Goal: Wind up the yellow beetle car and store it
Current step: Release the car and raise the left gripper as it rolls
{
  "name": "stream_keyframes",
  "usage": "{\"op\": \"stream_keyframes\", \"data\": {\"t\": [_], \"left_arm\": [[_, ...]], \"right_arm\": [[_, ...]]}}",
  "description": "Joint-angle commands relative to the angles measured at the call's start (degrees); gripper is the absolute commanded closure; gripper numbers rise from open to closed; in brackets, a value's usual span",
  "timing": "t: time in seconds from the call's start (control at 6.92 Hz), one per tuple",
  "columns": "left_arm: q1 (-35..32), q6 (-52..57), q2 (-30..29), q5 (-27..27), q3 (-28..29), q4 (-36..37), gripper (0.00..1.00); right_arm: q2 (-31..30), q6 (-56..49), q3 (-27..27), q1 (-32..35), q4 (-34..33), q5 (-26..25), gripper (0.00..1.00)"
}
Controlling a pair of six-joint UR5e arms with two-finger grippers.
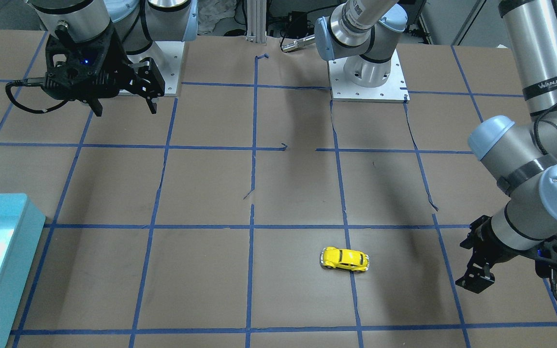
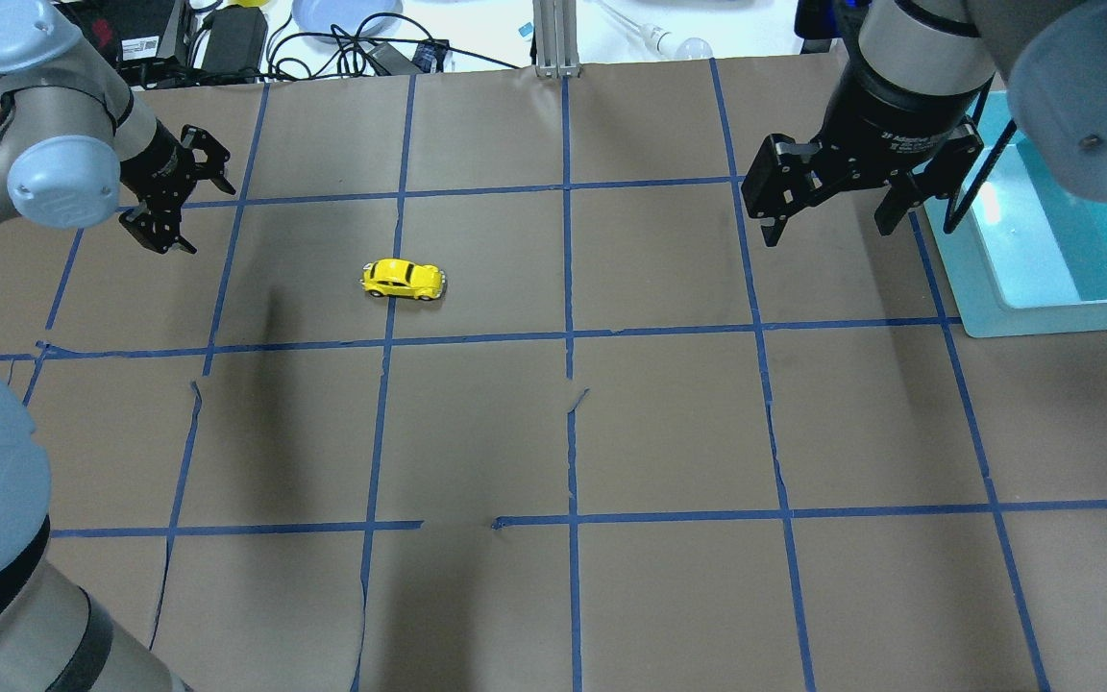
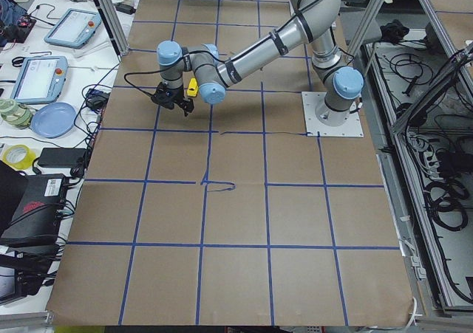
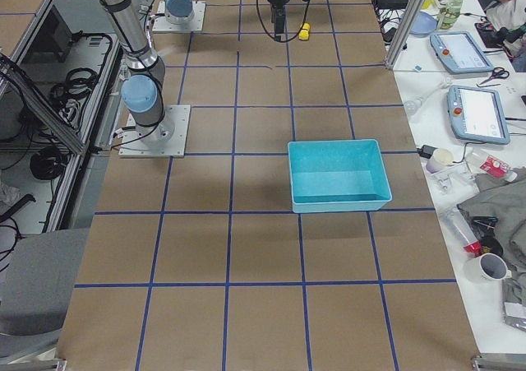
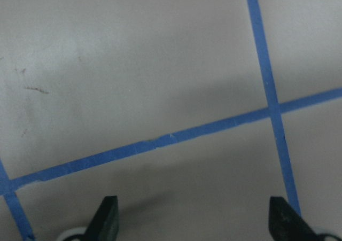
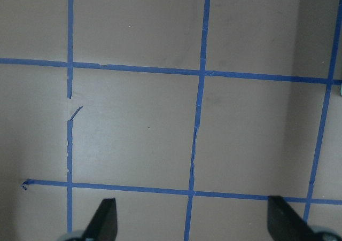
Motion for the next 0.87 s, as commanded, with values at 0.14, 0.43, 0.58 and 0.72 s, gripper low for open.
{"op": "stream_keyframes", "data": {"t": [0.14,0.43,0.58,0.72], "left_arm": [[-5.46,25.84,6.87,3.31,7.13,-14.85,0.0],[-8.28,27.99,10.3,3.85,6.99,-17.18,0.0],[-8.29,28.08,12.4,3.85,7.5,-17.89,0.0],[-8.73,28.17,13.38,3.85,6.98,-18.33,0.0]], "right_arm": [[0.0,0.0,0.03,-0.03,0.0,0.0,0.0],[0.0,-0.09,0.03,0.14,0.0,0.0,0.0],[0.09,-0.17,0.03,0.06,0.0,0.0,0.0],[0.09,-0.26,0.03,0.06,0.0,0.0,0.0]]}}
